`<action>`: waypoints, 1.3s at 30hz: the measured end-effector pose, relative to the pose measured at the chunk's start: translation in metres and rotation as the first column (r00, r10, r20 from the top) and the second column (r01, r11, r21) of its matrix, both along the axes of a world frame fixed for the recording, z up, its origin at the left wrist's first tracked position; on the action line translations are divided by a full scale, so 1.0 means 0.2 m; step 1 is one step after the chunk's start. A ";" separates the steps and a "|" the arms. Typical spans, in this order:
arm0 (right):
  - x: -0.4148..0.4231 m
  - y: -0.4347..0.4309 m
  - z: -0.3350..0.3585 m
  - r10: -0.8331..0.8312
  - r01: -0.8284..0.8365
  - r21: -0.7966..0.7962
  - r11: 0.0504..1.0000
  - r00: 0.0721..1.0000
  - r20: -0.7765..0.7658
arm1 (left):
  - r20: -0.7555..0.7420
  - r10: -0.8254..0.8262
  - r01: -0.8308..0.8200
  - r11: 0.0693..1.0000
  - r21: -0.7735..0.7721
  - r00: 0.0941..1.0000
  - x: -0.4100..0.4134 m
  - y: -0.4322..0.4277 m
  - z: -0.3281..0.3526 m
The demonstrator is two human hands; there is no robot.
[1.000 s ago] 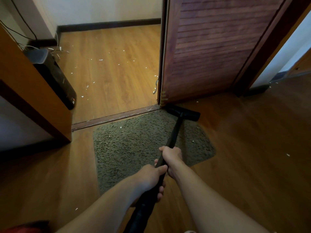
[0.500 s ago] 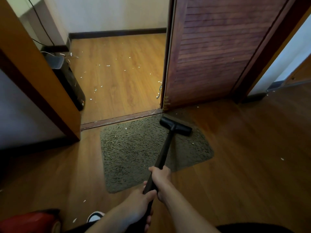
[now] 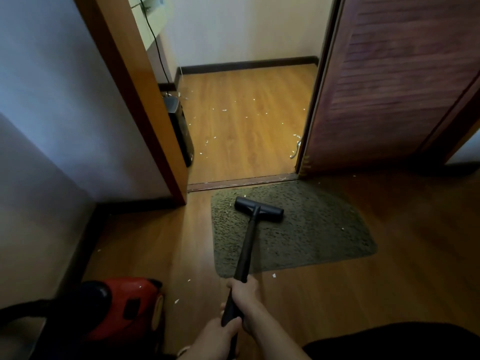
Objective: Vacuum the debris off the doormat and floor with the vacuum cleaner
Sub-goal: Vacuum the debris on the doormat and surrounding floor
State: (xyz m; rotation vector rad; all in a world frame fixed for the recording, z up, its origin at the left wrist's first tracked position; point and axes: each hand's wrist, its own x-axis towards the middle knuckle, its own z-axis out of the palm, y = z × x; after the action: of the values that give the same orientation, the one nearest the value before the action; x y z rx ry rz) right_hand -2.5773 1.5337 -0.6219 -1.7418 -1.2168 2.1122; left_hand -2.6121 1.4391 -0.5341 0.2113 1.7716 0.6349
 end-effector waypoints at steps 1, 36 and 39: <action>-0.02 0.00 -0.01 0.002 -0.002 0.006 1.000 1.000 0.004 | 0.004 0.014 -0.014 1.000 0.013 1.000 -0.01 -0.01 -0.01; -0.19 -0.11 -0.05 0.116 -0.115 -0.021 0.993 0.993 0.031 | 0.134 0.201 -0.203 0.979 0.005 0.970 -0.07 -0.17 0.00; -0.15 -0.19 -0.01 0.115 -0.115 -0.051 0.992 0.993 -0.005 | 0.160 0.213 -0.215 0.977 -0.006 0.964 -0.06 -0.24 0.03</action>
State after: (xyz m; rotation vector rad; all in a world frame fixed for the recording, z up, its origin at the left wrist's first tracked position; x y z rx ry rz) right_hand -2.6079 1.4959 -0.6243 -1.7285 -1.3040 2.2273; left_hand -2.6241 1.3911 -0.5275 -0.0241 1.6476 0.7950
